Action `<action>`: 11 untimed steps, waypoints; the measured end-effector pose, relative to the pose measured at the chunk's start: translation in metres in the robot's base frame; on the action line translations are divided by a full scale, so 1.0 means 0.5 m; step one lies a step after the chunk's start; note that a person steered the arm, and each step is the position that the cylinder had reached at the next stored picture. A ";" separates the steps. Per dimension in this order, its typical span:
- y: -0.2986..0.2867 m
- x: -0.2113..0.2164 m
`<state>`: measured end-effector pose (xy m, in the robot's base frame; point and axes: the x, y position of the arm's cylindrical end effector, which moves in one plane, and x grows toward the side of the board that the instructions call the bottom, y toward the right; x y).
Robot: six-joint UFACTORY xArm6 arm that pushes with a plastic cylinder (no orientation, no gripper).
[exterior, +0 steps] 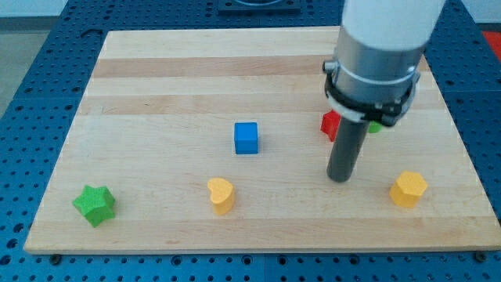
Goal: Move your arm towards the green star
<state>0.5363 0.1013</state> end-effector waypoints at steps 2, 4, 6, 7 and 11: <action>-0.028 0.027; -0.037 0.059; -0.191 0.165; -0.341 0.164; -0.585 0.129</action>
